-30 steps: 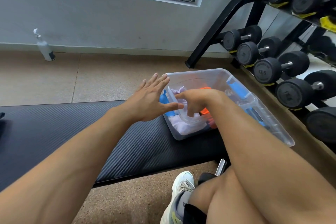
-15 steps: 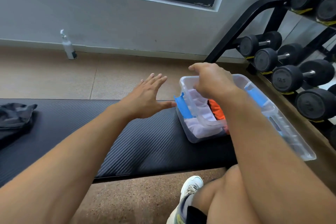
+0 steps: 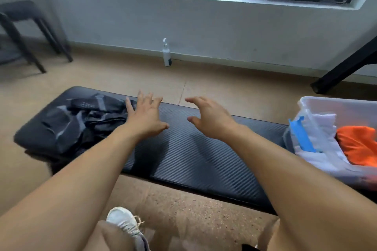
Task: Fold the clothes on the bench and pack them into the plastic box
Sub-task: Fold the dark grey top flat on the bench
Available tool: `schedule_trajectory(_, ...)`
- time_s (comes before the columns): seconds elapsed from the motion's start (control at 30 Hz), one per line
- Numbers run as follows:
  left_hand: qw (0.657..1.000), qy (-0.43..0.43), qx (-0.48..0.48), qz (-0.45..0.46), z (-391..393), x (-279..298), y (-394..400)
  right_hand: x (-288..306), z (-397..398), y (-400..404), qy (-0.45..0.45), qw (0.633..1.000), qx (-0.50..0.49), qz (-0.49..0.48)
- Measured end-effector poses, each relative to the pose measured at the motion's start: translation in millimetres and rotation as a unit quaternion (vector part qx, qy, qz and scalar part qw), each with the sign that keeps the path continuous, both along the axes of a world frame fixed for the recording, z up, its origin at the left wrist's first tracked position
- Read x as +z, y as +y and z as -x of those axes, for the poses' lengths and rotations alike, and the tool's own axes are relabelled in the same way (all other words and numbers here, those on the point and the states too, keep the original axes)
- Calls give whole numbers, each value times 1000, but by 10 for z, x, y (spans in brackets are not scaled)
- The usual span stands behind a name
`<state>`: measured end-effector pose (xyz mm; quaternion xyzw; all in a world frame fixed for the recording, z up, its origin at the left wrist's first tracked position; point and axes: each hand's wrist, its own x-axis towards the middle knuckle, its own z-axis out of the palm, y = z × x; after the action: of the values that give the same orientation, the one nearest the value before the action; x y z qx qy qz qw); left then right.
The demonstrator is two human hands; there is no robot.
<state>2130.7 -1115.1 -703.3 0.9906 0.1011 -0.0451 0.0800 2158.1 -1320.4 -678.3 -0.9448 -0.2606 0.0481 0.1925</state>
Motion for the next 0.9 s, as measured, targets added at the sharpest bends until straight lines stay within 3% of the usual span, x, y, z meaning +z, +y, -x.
schedule_trajectory(0.1,982,31,187,14,104,36,455,-109,45,191,29,999,28,-18)
schedule_trajectory(0.17,968,64,234,57,170,-32,719,-186,76,253,35,998,40,-15)
schedule_trajectory(0.27,975,65,211,28,227,-140,909,-268,96,256,48,997,53,-1)
schedule_trajectory(0.43,988,-41,141,53,150,-86,757,-340,83,170,70,997,35,-26)
schedule_trajectory(0.53,985,-75,30,150,145,-25,480,-337,82,128,59,997,38,-25)
schedule_trajectory(0.6,966,-60,-38,250,169,31,254,-315,79,108,57,997,42,-24)
schedule_trajectory(0.73,932,-69,-80,347,113,34,19,-340,-3,19,43,998,21,-28)
schedule_trajectory(0.9,956,-59,-55,283,49,-17,121,-272,-101,-104,74,989,-68,-104)
